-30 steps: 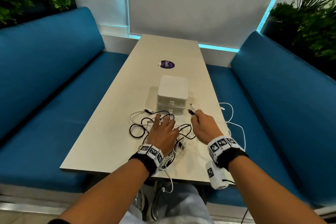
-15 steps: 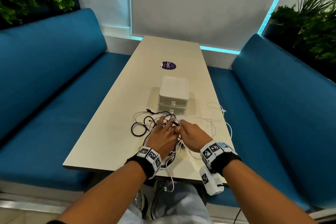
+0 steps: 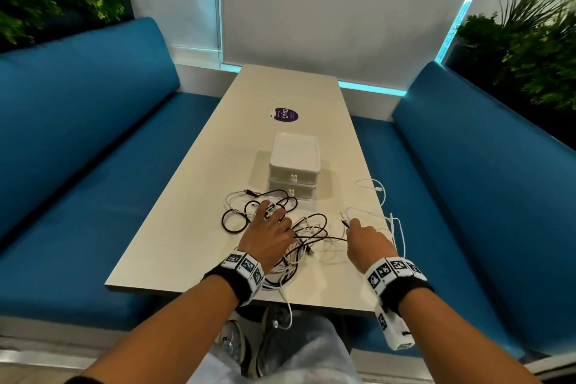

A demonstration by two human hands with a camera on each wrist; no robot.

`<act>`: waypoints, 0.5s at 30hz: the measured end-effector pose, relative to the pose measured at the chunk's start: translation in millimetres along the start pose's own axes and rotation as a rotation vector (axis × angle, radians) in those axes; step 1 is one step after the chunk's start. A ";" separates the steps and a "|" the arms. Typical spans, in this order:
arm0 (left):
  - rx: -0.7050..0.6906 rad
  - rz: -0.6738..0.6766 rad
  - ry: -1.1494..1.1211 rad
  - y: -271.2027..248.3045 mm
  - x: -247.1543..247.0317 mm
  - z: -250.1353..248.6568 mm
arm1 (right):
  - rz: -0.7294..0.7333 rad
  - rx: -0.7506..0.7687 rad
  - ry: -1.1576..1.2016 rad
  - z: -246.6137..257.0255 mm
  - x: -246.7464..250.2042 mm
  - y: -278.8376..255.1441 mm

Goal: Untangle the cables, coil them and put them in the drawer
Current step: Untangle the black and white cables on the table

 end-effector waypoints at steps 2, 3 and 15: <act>0.007 0.012 -0.023 1.3 -0.7 -0.6 | -0.034 -0.003 0.134 4.9 3.4 0.8; 0.004 0.014 -0.030 2.0 -0.4 -1.9 | -0.055 0.008 0.194 9.0 5.5 0.7; -0.008 0.032 -0.051 4.8 10.7 -14.1 | -0.021 0.421 0.309 81.5 3.2 -11.2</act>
Point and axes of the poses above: each hand's wrist, its own y-axis towards the middle knuckle, its own x-axis out of the back of the hand, z = x × y, the point moved 7 cm from there along y, towards the middle knuckle, and after that the axes turned 14 degrees about z, right-handed, at the moved point
